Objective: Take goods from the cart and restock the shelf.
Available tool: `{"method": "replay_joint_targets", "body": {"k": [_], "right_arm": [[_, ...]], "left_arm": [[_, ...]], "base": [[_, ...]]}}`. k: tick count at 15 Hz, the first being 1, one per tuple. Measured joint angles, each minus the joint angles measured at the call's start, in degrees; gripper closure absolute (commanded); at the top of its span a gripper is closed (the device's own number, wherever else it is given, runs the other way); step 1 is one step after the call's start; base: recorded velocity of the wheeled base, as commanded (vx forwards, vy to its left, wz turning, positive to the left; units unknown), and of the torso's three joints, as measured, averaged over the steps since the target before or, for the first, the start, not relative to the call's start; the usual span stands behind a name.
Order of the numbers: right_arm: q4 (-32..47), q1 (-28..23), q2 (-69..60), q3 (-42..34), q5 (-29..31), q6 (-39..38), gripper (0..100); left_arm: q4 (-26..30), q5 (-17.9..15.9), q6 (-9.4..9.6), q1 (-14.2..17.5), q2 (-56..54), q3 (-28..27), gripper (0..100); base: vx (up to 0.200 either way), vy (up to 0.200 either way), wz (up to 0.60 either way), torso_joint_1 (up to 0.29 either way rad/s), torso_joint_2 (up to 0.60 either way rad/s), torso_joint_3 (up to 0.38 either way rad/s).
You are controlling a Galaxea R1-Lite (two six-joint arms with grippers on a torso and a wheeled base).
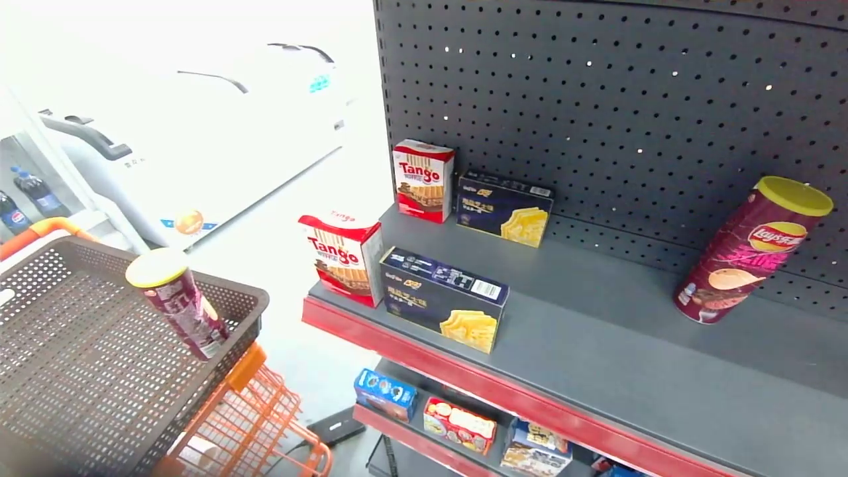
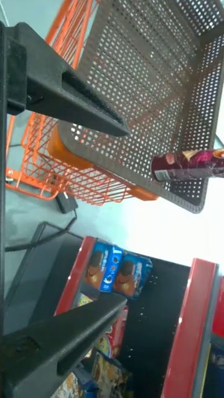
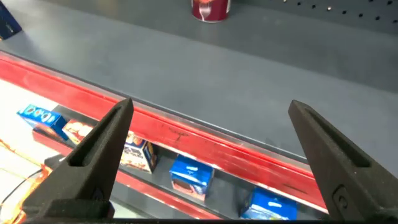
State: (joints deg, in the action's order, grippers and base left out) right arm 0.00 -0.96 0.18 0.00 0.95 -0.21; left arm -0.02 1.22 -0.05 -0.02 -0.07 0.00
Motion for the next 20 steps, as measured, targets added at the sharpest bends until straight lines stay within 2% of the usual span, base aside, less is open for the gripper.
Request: {"method": "replay_joint_targets", "body": {"k": [7,8,10,12,14,15,18,20], "right_arm": [[0.0,0.09,0.0,0.0,0.02,-0.01,0],[0.0,0.11,0.0,0.0,0.02,-0.01,0],[0.0,0.09,0.0,0.0,0.02,-0.04,0],[0.0,0.06,0.0,0.0,0.02,-0.01,0],[0.0,0.06,0.0,0.0,0.02,-0.01,0],[0.0,0.06,0.0,0.0,0.02,-0.04,0],[0.0,0.11,0.0,0.0,0.02,-0.04,0],[0.0,0.06,0.0,0.0,0.02,-0.01,0]], "left_arm": [[-0.02,-0.29,0.05,0.0,0.0,0.0,0],[-0.16,0.44,0.15,0.02,0.0,-0.02,0],[0.51,3.12,2.26,0.07,0.23,-2.43,0],[3.22,5.34,4.36,0.1,3.23,-7.88,0],[4.43,6.69,4.89,-0.05,8.84,-11.85,0],[4.75,7.03,4.56,-0.11,12.08,-13.23,0],[3.77,7.12,-0.49,-0.68,20.99,-15.02,0],[-0.2,7.09,-0.9,-2.04,26.86,-15.13,0]], "base": [[0.0,0.0,0.0,0.0,0.0,0.0],[0.0,0.0,0.0,0.0,0.0,0.0],[0.0,0.0,0.0,0.0,0.0,0.0],[0.0,0.0,0.0,0.0,0.0,0.0],[0.0,0.0,0.0,0.0,0.0,0.0],[0.0,0.0,0.0,0.0,0.0,0.0],[0.0,0.0,0.0,0.0,0.0,0.0],[0.0,0.0,0.0,0.0,0.0,0.0]]}}
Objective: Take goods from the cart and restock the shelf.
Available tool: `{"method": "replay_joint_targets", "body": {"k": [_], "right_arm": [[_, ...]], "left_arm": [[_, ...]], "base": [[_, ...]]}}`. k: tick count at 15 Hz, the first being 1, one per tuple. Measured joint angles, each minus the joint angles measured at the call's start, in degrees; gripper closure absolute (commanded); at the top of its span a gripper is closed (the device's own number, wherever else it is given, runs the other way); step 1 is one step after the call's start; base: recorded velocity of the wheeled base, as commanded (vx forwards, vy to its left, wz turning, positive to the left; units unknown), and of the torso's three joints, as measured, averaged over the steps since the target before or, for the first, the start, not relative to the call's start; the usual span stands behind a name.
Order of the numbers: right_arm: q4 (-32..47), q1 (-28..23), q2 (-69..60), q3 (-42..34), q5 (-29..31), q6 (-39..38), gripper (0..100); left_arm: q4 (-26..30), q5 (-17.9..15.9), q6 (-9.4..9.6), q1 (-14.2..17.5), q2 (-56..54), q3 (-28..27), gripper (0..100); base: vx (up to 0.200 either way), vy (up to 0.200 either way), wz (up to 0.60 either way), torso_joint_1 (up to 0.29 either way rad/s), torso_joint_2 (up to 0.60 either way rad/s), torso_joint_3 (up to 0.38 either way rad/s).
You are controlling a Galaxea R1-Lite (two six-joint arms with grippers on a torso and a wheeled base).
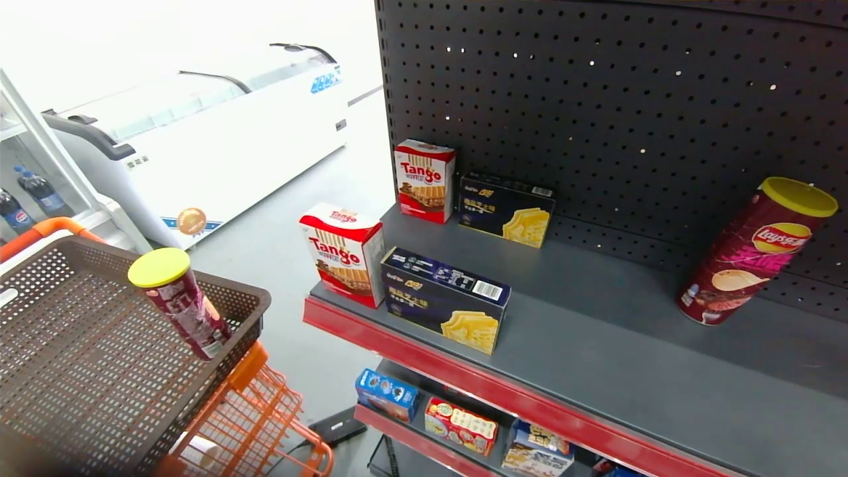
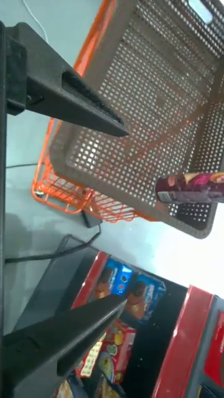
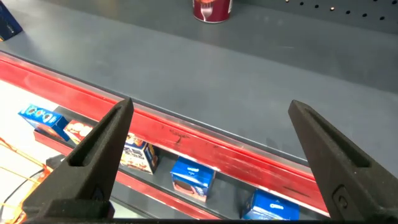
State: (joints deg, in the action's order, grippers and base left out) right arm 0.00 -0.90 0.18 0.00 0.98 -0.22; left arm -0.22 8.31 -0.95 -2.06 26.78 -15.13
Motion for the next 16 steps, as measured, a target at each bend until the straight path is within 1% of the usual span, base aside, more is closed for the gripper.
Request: {"method": "replay_joint_targets", "body": {"k": [2,4,5,6,7,11,14,16], "right_arm": [[0.0,0.0,0.0,0.0,0.0,0.01,0],[0.0,0.05,0.0,0.0,0.0,0.0,0],[0.0,0.05,0.0,0.0,0.0,-0.02,0],[0.0,0.05,0.0,0.0,0.0,-0.02,0],[0.0,0.02,0.0,0.0,0.0,0.01,0],[0.0,0.0,0.0,0.0,0.0,0.01,0],[0.0,0.05,0.0,0.0,0.0,0.0,0],[0.0,0.05,0.0,0.0,0.0,0.01,0]], "left_arm": [[-4.18,-0.02,0.13,-0.44,7.39,-0.17,0],[-9.96,0.05,0.13,0.33,15.99,-0.88,0],[-13.92,0.09,0.16,1.07,20.6,-1.35,0],[-18.6,0.2,0.16,1.84,25.44,-1.65,0],[-24.41,0.55,0.16,2.72,30.82,-1.77,0],[-46.25,3.28,1.0,6.52,50.01,-0.57,0],[-62.89,5.5,1.41,7.86,63.18,0.35,0],[-71.95,6.18,2.1,8.2,71.28,0.35,0]], "base": [[0.0,0.0,0.0,0.0,0.0,0.0],[0.0,0.0,0.0,0.0,0.0,0.0],[0.0,0.0,0.0,0.0,0.0,0.0],[0.0,0.0,0.0,0.0,0.0,0.0],[0.0,0.0,0.0,0.0,0.0,0.0],[0.0,0.0,0.0,0.0,0.0,0.0],[0.0,0.0,0.0,0.0,0.0,0.0],[0.0,0.0,0.0,0.0,0.0,0.0]]}}
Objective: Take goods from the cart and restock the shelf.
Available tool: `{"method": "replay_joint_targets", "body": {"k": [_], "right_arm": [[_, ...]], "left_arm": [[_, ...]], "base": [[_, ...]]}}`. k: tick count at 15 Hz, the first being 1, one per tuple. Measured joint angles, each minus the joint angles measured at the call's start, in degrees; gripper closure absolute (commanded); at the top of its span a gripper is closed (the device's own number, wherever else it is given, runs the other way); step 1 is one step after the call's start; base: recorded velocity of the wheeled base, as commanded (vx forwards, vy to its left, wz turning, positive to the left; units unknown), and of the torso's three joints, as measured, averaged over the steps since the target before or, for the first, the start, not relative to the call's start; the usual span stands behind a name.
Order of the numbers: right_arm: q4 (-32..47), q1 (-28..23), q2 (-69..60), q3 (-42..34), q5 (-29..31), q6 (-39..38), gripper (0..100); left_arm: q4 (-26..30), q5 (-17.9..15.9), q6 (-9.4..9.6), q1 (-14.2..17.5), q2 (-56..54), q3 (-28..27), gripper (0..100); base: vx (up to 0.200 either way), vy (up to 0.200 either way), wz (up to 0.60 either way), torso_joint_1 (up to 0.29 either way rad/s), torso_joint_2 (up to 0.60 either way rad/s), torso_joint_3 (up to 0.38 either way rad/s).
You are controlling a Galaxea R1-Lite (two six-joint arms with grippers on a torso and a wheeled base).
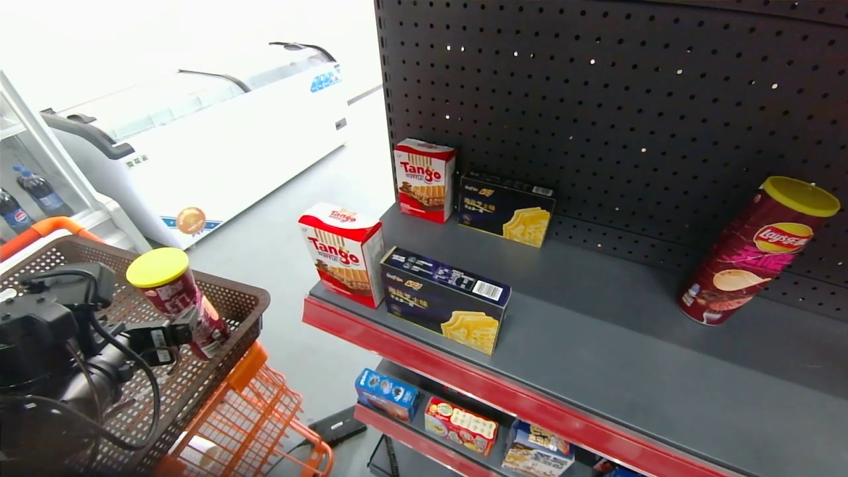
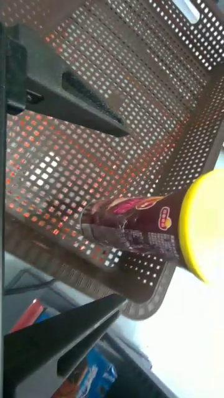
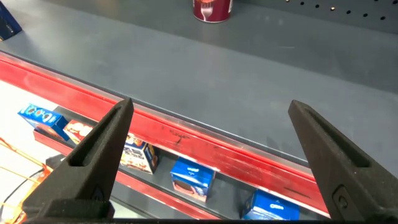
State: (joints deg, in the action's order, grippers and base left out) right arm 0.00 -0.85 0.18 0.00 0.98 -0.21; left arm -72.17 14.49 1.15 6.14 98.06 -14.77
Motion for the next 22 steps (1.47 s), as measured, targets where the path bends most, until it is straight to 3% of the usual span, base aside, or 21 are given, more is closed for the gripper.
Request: {"method": "replay_joint_targets", "body": {"k": [3,10,11,13,15,20,22], "right_arm": [[0.0,-0.05,0.0,0.0,0.0,0.0,0],[0.0,0.0,0.0,0.0,0.0,-0.01,0],[0.0,0.0,0.0,0.0,0.0,-0.01,0],[0.0,-0.05,0.0,0.0,0.0,0.0,0],[0.0,-0.05,0.0,0.0,0.0,0.0,0],[0.0,-0.02,0.0,0.0,0.0,0.0,0],[0.0,-0.05,0.0,0.0,0.0,-0.01,0]], "left_arm": [[-7.2,0.85,0.55,0.88,9.48,-2.83,0],[-10.5,1.05,0.62,2.56,23.0,-15.84,0],[-11.84,1.05,0.62,2.56,24.34,-17.41,100],[-12.7,1.02,1.28,2.5,26.2,-19.53,100],[-13.12,0.96,3.5,2.5,27.21,-20.88,100],[-13.8,0.94,3.75,2.01,27.21,-21.08,100],[-13.82,0.8,4.86,2.08,25.2,-21.16,100]], "base": [[0.0,0.0,0.0,0.0,0.0,0.0],[0.0,0.0,0.0,0.0,0.0,0.0],[0.0,0.0,0.0,0.0,0.0,0.0],[0.0,0.0,0.0,0.0,0.0,0.0],[0.0,0.0,0.0,0.0,0.0,0.0],[0.0,0.0,0.0,0.0,0.0,0.0],[0.0,0.0,0.0,0.0,0.0,0.0]]}}
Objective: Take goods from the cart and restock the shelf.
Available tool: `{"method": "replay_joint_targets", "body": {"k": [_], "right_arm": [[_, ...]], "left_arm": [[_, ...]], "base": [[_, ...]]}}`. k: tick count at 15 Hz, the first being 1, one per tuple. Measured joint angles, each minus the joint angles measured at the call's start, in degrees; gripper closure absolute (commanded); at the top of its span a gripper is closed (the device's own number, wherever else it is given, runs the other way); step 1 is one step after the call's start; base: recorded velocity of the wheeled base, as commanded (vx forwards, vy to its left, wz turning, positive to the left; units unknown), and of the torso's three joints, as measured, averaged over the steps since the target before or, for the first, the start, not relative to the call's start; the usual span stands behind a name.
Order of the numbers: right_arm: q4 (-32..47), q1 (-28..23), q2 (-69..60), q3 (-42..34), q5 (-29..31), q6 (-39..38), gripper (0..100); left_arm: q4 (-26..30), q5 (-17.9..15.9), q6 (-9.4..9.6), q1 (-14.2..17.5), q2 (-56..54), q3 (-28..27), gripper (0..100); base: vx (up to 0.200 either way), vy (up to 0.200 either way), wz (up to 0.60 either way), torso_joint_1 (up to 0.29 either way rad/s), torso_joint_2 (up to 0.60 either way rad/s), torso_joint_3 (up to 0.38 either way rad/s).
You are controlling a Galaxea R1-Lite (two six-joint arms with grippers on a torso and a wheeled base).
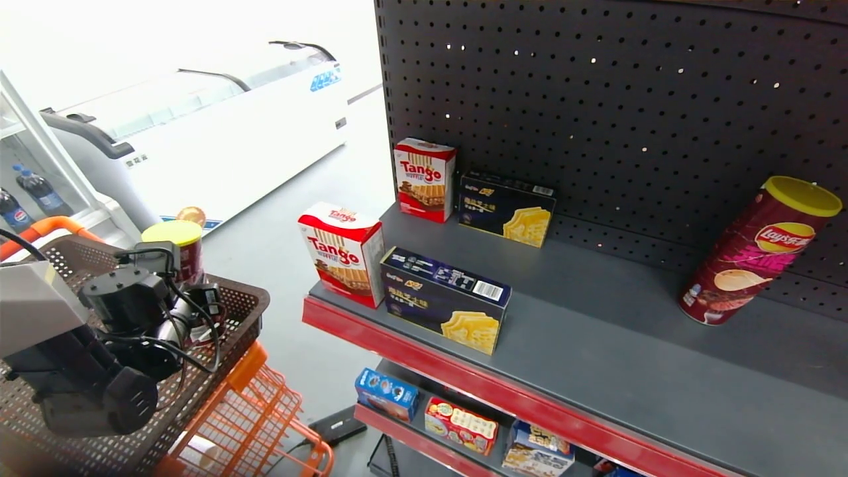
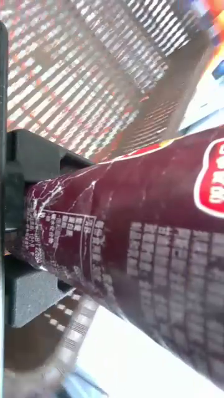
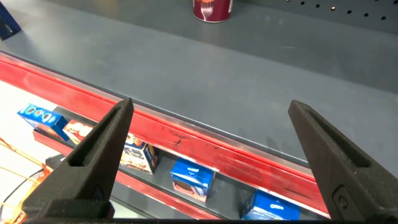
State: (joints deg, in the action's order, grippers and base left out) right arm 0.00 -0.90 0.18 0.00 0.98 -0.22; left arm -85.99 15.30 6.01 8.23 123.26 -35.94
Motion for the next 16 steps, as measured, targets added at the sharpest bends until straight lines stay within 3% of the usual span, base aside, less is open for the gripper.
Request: {"method": "replay_joint_targets", "body": {"k": [6,10,12,16], "right_arm": [[0.0,0.05,0.0,0.0,0.0,0.01,0],[0.0,0.0,0.0,0.0,0.0,0.0,0],[0.0,0.05,0.0,0.0,0.0,0.0,0],[0.0,0.02,0.0,0.0,0.0,0.04,0]], "left_arm": [[8.8,-6.38,1.43,-0.38,-16.81,0.11,100],[14.6,-9.5,1.46,-4.22,-29.57,2.9,100],[16.97,-13.86,1.24,-6.8,-34.76,4.72,100],[28.0,-23.1,-0.49,-11.58,-45.95,8.44,100]], "base": [[0.0,0.0,0.0,0.0,0.0,0.0],[0.0,0.0,0.0,0.0,0.0,0.0],[0.0,0.0,0.0,0.0,0.0,0.0],[0.0,0.0,0.0,0.0,0.0,0.0]]}}
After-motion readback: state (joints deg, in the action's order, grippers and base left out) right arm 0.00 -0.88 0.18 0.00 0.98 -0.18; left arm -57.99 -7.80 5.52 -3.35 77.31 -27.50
